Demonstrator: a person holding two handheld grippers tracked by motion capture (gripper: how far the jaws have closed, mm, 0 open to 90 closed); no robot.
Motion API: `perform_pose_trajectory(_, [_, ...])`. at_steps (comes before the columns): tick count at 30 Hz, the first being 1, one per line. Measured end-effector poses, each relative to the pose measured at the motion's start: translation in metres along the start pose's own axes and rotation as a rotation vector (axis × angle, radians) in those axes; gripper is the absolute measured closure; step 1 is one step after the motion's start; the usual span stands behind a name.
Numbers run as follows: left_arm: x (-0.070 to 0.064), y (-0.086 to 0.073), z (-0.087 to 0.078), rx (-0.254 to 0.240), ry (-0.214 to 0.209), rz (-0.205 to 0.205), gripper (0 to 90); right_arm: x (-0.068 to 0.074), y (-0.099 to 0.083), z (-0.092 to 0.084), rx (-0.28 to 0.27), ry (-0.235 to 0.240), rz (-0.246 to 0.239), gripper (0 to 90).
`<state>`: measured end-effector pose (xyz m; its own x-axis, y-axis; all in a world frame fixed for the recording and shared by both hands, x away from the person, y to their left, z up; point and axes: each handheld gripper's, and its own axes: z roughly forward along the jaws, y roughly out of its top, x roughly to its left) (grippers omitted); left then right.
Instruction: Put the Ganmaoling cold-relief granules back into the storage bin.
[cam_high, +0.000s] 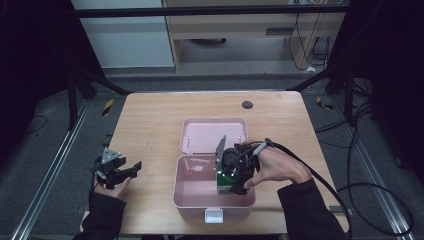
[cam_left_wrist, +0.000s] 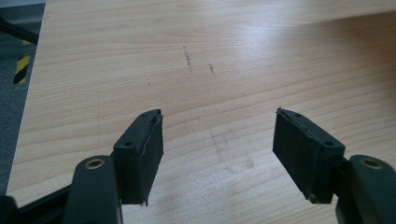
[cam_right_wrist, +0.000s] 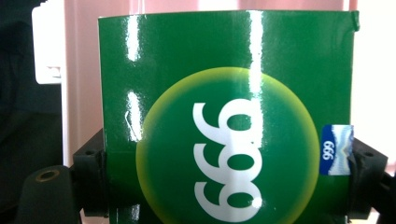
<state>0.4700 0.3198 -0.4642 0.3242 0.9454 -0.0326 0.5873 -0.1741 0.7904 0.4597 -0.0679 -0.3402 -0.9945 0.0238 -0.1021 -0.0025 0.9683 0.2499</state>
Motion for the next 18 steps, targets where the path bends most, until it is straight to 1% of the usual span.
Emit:
perform_pose_trajectory(1, [0.0, 0.0, 0.0, 0.001, 0.001, 0.0, 32.7, 0.0, -0.001, 0.001, -0.007, 0.005, 0.006, 16.0])
perform_pose_trajectory(4, [0.0, 0.0, 0.001, 0.002, 0.0, 0.001, 32.7, 0.0, -0.004, 0.006, 0.005, 0.011, 0.013, 16.0])
perform_pose_trajectory(6, [0.0, 0.0, 0.001, 0.003, 0.001, 0.003, 32.7, 0.001, -0.005, 0.011, 0.023, 0.005, -0.007, 16.0])
perform_pose_trajectory(12, [0.0, 0.0, 0.0, 0.0, 0.0, -0.001, 32.7, 0.001, -0.002, 0.019, 0.031, 0.016, -0.013, 15.9])
perform_pose_trajectory(15, [0.0, 0.0, 0.0, 0.0, -0.001, 0.0, 32.7, 0.001, -0.004, 0.022, 0.032, 0.021, -0.007, 15.9])
perform_pose_trajectory(16, [0.0, 0.0, 0.0, -0.001, -0.001, 0.0, 32.7, 0.0, -0.005, 0.023, 0.027, 0.025, 0.007, 15.9])
perform_pose_trajectory(17, [0.0, 0.0, 0.0, -0.001, -0.001, 0.0, 32.7, 0.0, -0.005, 0.023, 0.027, 0.025, 0.007, 15.9])
perform_pose_trajectory(18, [0.0, 0.0, 0.0, -0.001, -0.001, 0.0, 32.7, 0.0, -0.009, 0.026, 0.027, 0.024, 0.012, 15.9])
